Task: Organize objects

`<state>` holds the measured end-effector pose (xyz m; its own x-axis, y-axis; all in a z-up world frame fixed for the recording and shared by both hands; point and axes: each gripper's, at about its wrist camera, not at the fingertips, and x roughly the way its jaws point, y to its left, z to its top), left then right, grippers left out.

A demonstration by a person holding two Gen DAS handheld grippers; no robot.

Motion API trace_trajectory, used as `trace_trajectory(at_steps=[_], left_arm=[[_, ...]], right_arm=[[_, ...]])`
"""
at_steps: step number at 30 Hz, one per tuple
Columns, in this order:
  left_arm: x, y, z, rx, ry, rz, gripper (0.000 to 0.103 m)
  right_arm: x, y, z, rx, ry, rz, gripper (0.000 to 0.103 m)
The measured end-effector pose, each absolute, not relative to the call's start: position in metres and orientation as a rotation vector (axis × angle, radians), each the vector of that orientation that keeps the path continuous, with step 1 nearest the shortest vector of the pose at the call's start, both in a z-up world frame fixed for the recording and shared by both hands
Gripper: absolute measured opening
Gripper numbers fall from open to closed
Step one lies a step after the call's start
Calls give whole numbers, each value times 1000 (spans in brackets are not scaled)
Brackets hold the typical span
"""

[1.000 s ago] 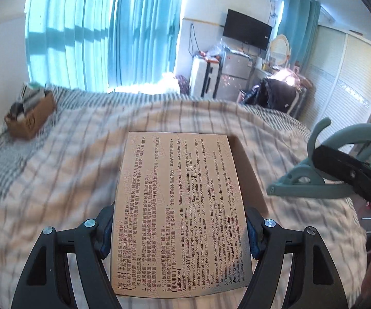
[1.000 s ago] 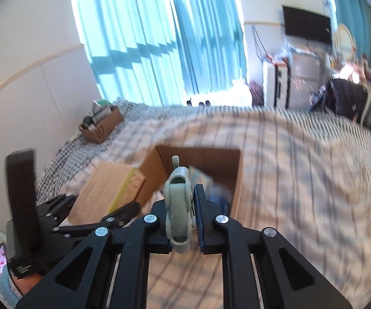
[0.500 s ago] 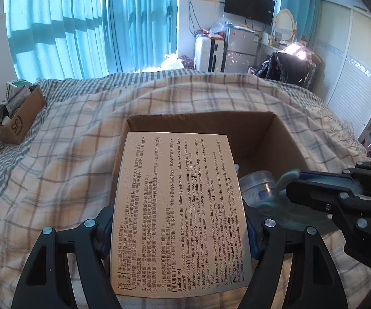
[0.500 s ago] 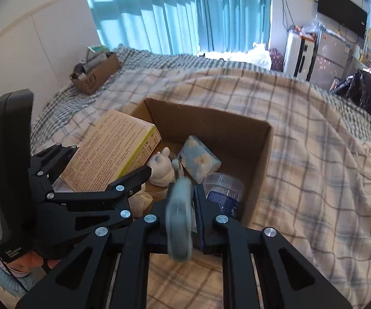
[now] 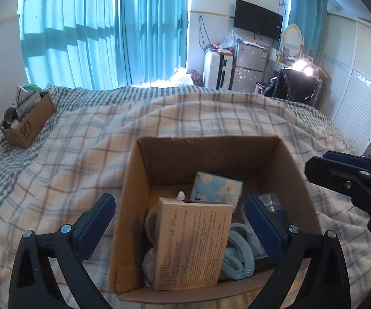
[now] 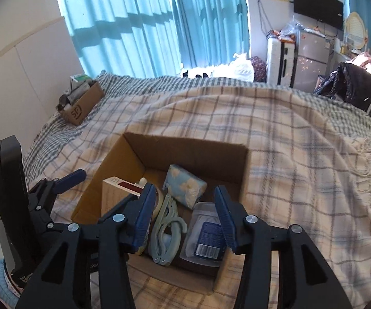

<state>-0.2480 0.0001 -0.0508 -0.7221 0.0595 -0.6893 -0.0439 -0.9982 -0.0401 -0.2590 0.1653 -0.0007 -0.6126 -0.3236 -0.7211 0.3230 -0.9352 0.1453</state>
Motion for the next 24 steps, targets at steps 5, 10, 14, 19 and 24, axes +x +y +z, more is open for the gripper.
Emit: trace_trajectory(at_steps=[5,10,14,19,24], left_arm=[[-225,0,1,-1011,-55,2920,103],[-189,-6,60,-858,-119,2960,103],[-157,-12,93,-737,-104,3022,103],[-109,-26,99,-586,-230,3093,103],[-73,-32,68,-489,-262,3163,103]], right_arm=[[-225,181,53,1003,-11,-2644,68],[-179,197,113,819,-30,-2753,93],[-137,207,150,655,-26,-2837,103],[-88,214,151,494,6,-2929,103],[-57,221,110,383,73,-3043,103]])
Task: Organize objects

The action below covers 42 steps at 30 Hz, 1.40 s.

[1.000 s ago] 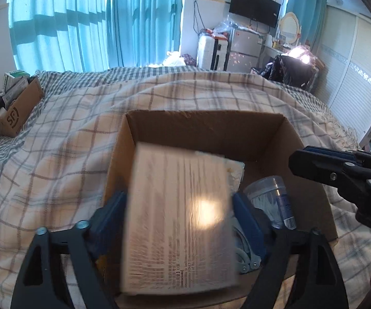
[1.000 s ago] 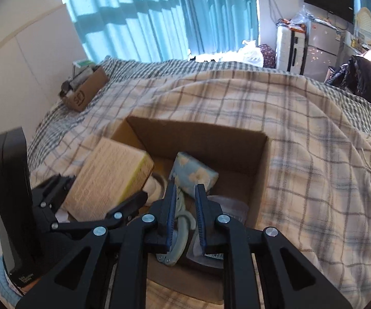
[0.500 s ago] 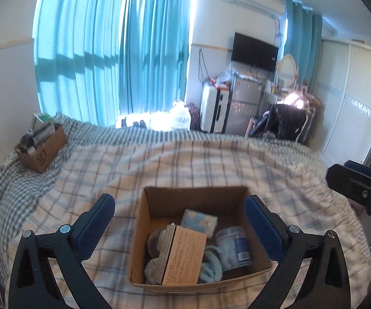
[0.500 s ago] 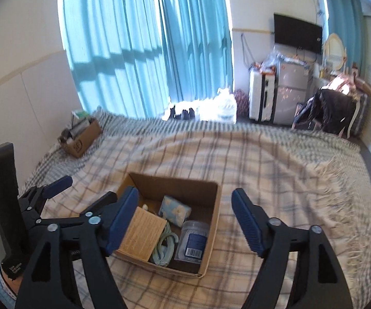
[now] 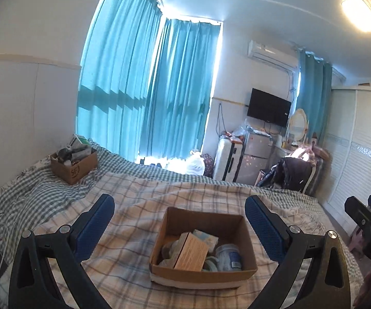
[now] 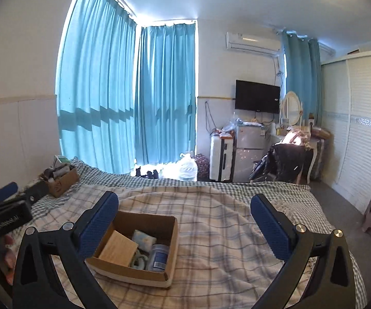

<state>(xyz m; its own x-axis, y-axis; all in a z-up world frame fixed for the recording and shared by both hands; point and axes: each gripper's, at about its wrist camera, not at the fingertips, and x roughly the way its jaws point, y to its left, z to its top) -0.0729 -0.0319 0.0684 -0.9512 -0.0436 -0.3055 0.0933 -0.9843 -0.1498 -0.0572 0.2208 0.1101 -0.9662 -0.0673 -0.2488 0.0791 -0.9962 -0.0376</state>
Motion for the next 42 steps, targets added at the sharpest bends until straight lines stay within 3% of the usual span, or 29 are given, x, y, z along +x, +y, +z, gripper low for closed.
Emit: trace_trajectory(at_steps=[6,12,42], left_arm=[[-72,-16,21,558,126,-3022,103],[-75,-11,2,606,111,-3019,103],[-70,-5,-1,690,140,-3049,103]], right_arm=[[-65,213,55,494,87,-3009,103],[-75,219,26,576,44,-2989,103],[-78,220,23,646,6,-2986,103]])
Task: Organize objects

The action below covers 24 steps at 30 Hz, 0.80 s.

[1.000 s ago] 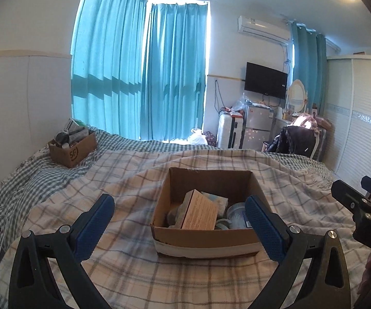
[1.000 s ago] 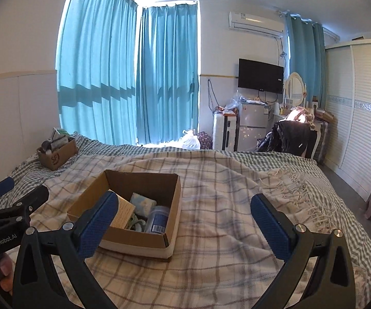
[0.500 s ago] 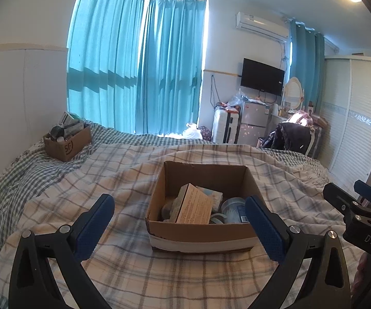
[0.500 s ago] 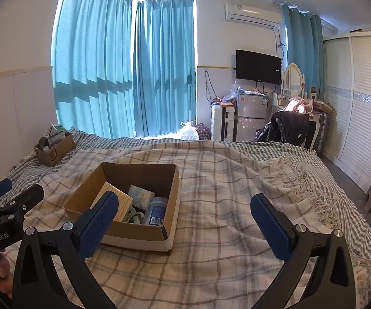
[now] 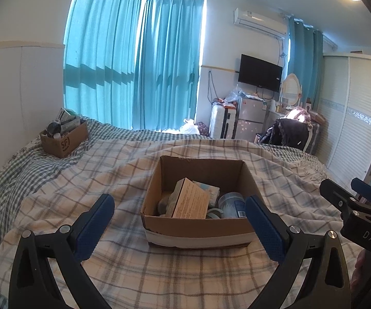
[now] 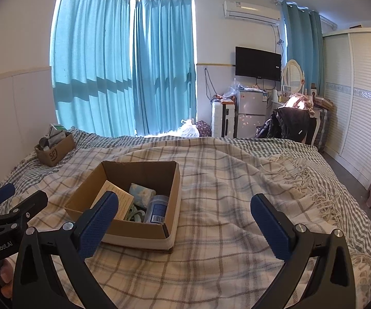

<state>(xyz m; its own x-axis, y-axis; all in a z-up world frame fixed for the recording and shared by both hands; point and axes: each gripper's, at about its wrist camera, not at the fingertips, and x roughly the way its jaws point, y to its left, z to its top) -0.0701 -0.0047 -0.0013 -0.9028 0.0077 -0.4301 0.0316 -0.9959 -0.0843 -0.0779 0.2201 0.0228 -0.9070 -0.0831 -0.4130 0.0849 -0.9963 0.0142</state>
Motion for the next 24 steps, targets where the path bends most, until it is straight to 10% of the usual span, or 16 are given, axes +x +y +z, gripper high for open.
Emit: trace_trajectory(at_steps=[24], left_arm=[[-71,0,0,712,121,-3042,103]], right_arm=[[-78,217,22,669,7,-2981,103]])
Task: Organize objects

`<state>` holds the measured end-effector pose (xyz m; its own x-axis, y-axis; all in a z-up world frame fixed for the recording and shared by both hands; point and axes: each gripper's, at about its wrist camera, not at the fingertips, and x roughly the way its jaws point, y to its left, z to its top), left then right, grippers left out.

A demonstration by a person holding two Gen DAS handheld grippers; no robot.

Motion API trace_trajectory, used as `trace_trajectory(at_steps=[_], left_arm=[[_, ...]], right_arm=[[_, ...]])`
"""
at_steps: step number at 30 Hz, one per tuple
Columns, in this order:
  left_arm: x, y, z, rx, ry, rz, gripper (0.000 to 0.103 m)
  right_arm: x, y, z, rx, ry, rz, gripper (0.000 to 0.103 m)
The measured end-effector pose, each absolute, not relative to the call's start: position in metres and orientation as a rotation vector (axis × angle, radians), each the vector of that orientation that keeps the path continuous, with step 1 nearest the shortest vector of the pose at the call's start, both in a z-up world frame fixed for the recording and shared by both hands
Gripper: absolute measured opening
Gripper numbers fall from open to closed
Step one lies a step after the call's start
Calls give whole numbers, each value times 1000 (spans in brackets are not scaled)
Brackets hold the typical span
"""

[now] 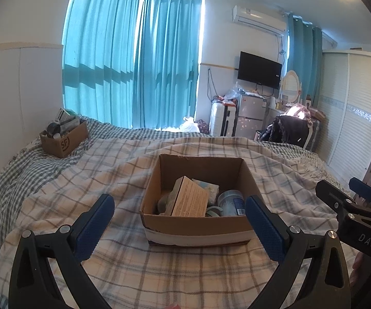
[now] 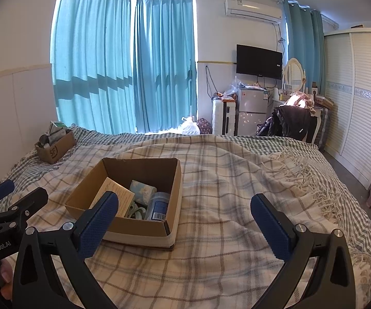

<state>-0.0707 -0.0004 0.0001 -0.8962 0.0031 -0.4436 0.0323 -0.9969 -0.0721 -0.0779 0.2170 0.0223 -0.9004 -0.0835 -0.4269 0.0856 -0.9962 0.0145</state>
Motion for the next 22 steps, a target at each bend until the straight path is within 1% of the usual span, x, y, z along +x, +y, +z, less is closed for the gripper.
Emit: trace_trajectory(at_steps=[22], left_arm=[[-69,-4,-1,696,98,-3032,103]], right_arm=[[-81,216,17,690,14,-2976,103]])
